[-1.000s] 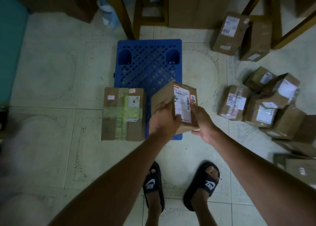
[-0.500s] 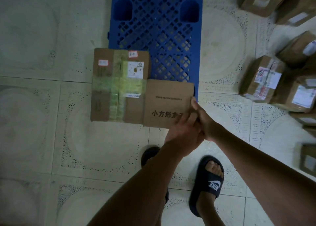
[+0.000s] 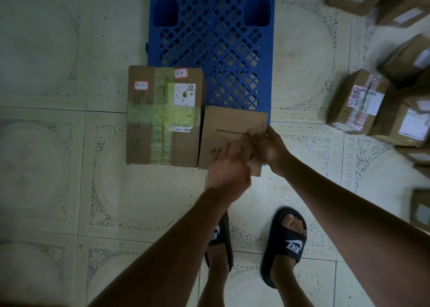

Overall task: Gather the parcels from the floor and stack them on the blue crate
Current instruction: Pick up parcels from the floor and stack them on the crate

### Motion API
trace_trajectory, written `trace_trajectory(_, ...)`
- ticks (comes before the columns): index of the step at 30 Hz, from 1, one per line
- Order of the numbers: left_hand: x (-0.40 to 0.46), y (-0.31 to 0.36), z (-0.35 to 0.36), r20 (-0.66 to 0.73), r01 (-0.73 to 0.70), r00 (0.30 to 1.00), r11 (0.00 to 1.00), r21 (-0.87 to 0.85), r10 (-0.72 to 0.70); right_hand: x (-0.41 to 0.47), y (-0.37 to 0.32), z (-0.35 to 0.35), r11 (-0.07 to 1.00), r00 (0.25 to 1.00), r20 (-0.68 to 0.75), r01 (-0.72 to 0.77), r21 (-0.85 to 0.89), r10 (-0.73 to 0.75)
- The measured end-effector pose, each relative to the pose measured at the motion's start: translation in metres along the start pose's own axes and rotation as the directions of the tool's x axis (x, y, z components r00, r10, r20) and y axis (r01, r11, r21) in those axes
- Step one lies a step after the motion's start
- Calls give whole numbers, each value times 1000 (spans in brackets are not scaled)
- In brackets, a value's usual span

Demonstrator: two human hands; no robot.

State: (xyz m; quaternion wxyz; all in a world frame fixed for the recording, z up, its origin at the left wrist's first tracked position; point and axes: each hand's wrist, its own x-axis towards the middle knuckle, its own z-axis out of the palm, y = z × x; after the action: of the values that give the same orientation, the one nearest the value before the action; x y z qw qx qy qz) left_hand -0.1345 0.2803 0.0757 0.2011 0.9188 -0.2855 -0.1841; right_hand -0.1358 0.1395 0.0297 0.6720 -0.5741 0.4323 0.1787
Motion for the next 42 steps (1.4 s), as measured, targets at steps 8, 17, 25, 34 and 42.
trace_trajectory(8, 13, -43, -18, 47, 289, 950, 925, 249, -309, 1, -3, -11, 995, 997, -43, -72, -66, 69)
trace_trajectory(17, 12, -35, -15, 59, 310, 938, 902, 301, -342, 0, -8, -5, 996, 1000, -5, 17, -86, -18)
trace_trajectory(25, 17, -32, -31, 101, 284, 934, 886, 367, -341, -23, -28, -15, 980, 988, -155, -55, -192, 25)
trace_trajectory(34, 63, 53, -80, 169, 167, 961, 949, 267, -217, -96, -60, -142, 976, 923, -382, -130, -175, 54)
trace_trajectory(42, 137, 226, -70, 191, 19, 980, 985, 173, -53, -143, -71, -283, 991, 891, -451, -102, -82, 54)
